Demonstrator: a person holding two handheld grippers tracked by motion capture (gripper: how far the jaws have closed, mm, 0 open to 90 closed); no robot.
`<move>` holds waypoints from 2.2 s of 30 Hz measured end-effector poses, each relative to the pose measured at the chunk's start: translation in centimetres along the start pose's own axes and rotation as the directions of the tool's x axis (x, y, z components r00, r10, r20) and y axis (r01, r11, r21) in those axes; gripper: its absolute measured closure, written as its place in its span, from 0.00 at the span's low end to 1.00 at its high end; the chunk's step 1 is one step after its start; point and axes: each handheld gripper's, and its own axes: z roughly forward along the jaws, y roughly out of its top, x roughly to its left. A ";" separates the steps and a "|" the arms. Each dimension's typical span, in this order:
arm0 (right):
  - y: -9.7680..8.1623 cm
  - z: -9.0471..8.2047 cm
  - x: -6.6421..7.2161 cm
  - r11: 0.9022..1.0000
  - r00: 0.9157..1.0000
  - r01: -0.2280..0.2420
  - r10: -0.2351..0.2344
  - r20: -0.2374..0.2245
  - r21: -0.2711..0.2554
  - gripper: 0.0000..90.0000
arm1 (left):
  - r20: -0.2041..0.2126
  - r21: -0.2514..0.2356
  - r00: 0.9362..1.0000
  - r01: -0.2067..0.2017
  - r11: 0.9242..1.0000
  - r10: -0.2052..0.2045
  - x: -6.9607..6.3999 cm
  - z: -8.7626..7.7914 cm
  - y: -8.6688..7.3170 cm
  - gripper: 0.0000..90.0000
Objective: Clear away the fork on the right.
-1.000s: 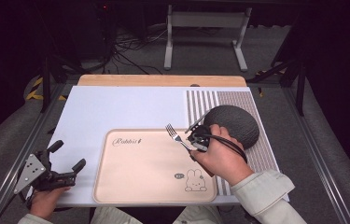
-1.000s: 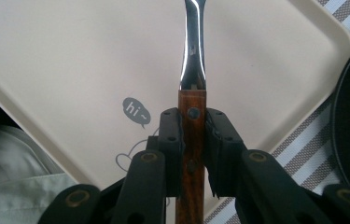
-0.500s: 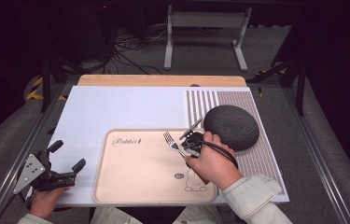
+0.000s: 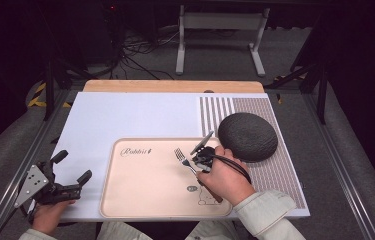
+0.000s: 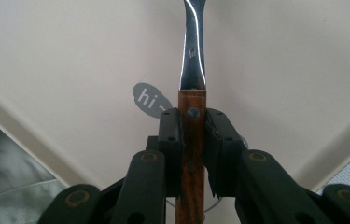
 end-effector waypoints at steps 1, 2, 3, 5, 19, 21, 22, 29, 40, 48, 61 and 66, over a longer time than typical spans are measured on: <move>0.0 0.1 0.0 1.000 1.000 0.001 -0.001 0.005 0.002 0.87 | -0.001 0.000 1.000 0.000 1.000 0.000 0.0 0.0 0.0 0.00; -0.1 0.3 0.0 1.000 1.000 0.003 -0.003 0.003 0.003 0.87 | -0.001 0.000 1.000 0.000 1.000 0.000 0.0 0.0 0.0 0.00; -0.1 0.4 0.0 1.000 1.000 0.000 0.000 0.001 0.008 0.87 | -0.001 0.000 1.000 0.001 1.000 -0.001 0.0 0.0 0.0 0.00; -0.1 0.7 -0.1 1.000 1.000 0.001 -0.001 0.003 0.011 0.87 | -0.001 -0.001 1.000 -0.001 1.000 0.001 0.0 0.0 0.0 0.00; -0.1 1.7 -0.4 1.000 1.000 -0.016 0.016 0.010 0.016 0.87 | -0.002 0.000 1.000 -0.001 1.000 0.001 0.0 0.0 0.0 0.00; -0.1 1.8 -0.4 1.000 1.000 -0.016 0.015 0.010 0.020 0.87 | -0.001 0.001 1.000 0.001 1.000 -0.001 0.0 0.0 0.0 0.00; -0.1 1.8 -0.5 1.000 1.000 -0.012 0.012 0.003 0.020 0.87 | -0.001 0.000 1.000 0.001 1.000 -0.001 0.0 0.0 0.0 0.00; 0.0 2.2 -0.6 0.999 1.000 -0.019 0.018 0.011 0.030 0.87 | -0.001 0.002 1.000 0.000 1.000 0.000 0.0 0.0 0.0 0.00; 0.1 2.5 -0.7 1.000 1.000 0.004 -0.005 0.014 0.019 0.86 | -0.002 0.000 1.000 -0.002 1.000 0.002 0.0 0.0 0.0 0.00; 0.2 2.0 -0.8 1.000 1.000 0.023 -0.023 0.009 -0.021 0.77 | -0.001 -0.001 1.000 -0.002 1.000 0.002 0.0 0.0 0.0 0.00; 1.9 0.4 -0.3 0.963 0.975 0.216 -0.222 -0.020 -0.160 1.00 | -0.001 0.001 1.000 -0.004 1.000 0.004 0.0 0.0 0.0 0.00; 2.6 1.0 -0.2 0.945 0.962 0.261 -0.271 -0.024 -0.194 1.00 | -0.002 0.000 1.000 -0.002 1.000 0.002 0.0 0.0 0.0 0.00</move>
